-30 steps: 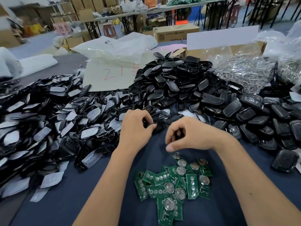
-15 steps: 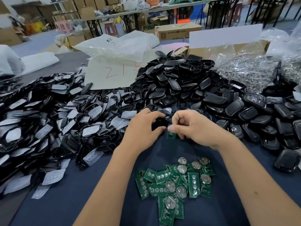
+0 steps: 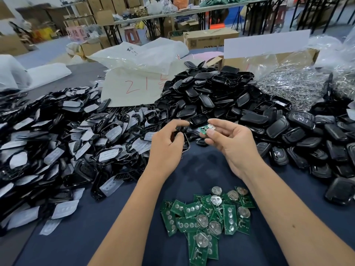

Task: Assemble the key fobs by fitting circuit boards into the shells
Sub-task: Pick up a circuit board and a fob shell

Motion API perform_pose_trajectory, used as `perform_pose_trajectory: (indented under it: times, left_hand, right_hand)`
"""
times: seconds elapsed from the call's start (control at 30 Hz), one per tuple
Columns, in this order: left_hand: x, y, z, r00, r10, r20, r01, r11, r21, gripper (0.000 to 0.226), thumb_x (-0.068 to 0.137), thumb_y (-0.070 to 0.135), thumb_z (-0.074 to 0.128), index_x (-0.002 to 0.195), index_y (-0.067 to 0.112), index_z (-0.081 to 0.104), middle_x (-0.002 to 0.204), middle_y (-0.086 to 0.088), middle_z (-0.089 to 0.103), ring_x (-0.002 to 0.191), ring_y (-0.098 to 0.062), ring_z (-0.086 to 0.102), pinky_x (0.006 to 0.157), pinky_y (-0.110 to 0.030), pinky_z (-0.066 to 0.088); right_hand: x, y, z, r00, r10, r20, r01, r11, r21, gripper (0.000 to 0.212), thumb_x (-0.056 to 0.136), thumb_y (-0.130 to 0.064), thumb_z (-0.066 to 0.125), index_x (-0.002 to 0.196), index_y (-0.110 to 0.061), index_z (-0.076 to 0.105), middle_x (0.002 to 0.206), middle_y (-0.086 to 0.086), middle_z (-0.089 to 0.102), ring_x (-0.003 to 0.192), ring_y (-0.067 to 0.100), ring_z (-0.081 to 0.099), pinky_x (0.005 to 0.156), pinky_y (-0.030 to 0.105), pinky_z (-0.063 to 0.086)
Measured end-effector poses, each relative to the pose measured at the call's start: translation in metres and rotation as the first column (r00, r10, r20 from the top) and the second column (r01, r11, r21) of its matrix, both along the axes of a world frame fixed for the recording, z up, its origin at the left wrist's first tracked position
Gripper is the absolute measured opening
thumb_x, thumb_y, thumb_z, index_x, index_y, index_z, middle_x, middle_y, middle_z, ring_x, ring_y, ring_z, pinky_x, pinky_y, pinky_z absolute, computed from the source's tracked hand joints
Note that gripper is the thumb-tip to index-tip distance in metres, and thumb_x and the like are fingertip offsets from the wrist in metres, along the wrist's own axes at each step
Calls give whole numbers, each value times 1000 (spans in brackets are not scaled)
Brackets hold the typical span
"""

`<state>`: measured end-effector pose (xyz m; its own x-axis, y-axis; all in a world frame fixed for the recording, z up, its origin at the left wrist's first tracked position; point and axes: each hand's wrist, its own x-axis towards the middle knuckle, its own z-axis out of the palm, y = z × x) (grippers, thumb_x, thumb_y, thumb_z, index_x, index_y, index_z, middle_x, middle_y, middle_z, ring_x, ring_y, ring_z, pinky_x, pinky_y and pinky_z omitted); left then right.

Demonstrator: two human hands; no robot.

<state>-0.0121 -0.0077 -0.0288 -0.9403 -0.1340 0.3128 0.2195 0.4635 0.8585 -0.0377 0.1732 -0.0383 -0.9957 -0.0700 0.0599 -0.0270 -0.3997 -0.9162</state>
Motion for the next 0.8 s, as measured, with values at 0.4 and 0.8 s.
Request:
perform_pose_trajectory:
  times: [0.4, 0.8]
  left_hand:
    - [3, 11, -3, 981, 32, 193, -83, 962, 259, 20, 94, 5, 69, 89, 23, 75, 76, 0, 76, 62, -19, 75, 55, -22, 55]
    - [4, 17, 2, 945, -13, 327, -164, 846, 508, 20, 99, 0, 60, 97, 9, 77, 95, -14, 71, 69, -28, 77, 75, -32, 64]
  right_hand:
    - [3, -6, -2, 994, -60, -88, 72, 987, 143, 27, 108, -27, 57, 83, -15, 61, 63, 1, 54, 51, 12, 49, 41, 24, 39]
    - [2, -5, -15, 964, -147, -222, 223, 903, 368, 11, 95, -16, 76, 89, -10, 70, 67, 9, 71, 49, 19, 64, 42, 26, 47]
